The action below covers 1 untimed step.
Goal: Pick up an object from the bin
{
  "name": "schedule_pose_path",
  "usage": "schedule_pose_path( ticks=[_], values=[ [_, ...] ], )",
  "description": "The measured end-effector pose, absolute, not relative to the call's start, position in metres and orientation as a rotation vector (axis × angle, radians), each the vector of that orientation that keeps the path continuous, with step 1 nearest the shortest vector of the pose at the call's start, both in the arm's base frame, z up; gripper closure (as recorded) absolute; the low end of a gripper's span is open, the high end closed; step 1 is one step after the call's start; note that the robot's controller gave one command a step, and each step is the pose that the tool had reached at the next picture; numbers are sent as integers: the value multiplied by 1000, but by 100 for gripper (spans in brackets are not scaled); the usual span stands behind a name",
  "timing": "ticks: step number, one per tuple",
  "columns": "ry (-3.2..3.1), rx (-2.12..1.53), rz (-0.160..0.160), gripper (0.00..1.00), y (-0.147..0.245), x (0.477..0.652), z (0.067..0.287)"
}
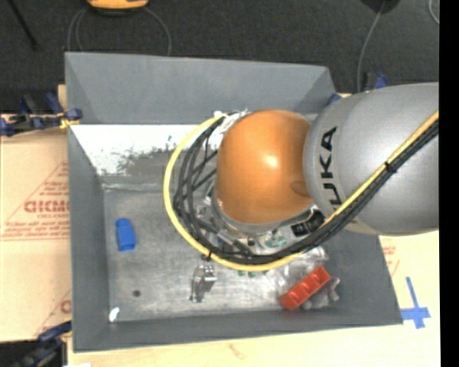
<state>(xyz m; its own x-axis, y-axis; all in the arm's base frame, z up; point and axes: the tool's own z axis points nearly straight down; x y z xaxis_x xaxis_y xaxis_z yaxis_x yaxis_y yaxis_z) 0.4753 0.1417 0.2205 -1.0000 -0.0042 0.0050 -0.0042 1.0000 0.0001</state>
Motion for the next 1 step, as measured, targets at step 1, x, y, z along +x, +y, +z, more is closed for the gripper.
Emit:
schedule_pose_path(
  ticks=[1],
  values=[
    [-3137, 282, 5, 0, 41, 481, 286]
  ],
)
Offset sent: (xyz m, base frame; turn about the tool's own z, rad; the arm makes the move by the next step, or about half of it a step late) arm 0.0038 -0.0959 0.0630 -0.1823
